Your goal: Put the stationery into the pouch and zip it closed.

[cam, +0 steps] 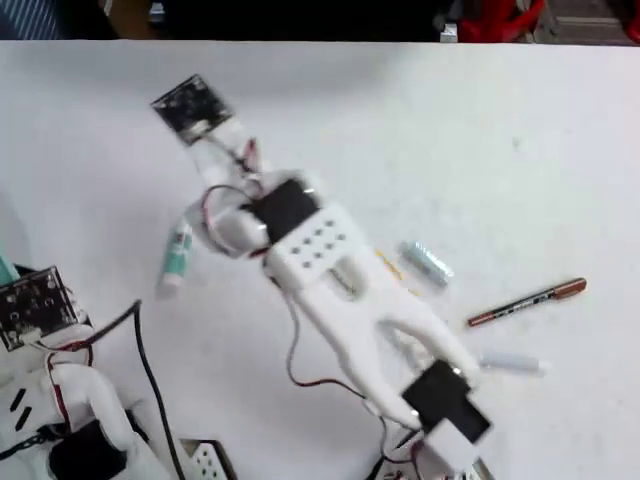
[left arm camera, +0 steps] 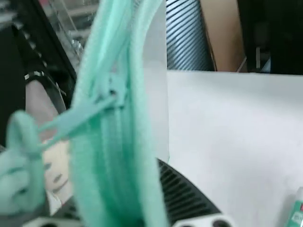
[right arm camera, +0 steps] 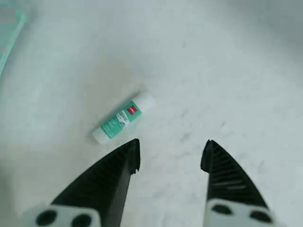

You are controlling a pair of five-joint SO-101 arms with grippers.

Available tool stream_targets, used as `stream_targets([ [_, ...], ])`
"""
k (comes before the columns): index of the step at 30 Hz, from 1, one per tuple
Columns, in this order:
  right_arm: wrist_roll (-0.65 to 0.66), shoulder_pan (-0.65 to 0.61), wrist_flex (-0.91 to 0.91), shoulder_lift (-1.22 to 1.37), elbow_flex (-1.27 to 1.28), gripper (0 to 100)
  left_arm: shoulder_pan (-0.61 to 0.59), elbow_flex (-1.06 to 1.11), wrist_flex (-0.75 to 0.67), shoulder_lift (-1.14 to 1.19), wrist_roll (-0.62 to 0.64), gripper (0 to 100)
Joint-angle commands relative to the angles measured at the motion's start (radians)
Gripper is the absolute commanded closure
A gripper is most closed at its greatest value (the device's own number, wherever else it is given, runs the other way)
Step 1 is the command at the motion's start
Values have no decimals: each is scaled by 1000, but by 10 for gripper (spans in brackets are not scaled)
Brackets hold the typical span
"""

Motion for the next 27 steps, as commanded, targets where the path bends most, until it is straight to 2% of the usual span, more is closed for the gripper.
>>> stream_targets([
  [1,-219,-19,-116,120,-9,790,-25,64,8,-15,3,977],
  [4,-311,-24,-163,219,-9,790,-27,114,8,-15,64,977],
  [9,-338,-73,-174,354,-135,790,-25,117,5,-15,118,977],
  [15,-350,-124,-44,516,-394,790,-27,121,8,-15,129,977],
  [19,-525,-113,-22,693,-537,790,-68,123,8,-15,132,977],
  [21,-569,-102,-2,779,-631,790,-91,123,8,-15,132,977],
  [27,-569,-91,145,993,-968,790,-119,138,3,-15,133,977],
])
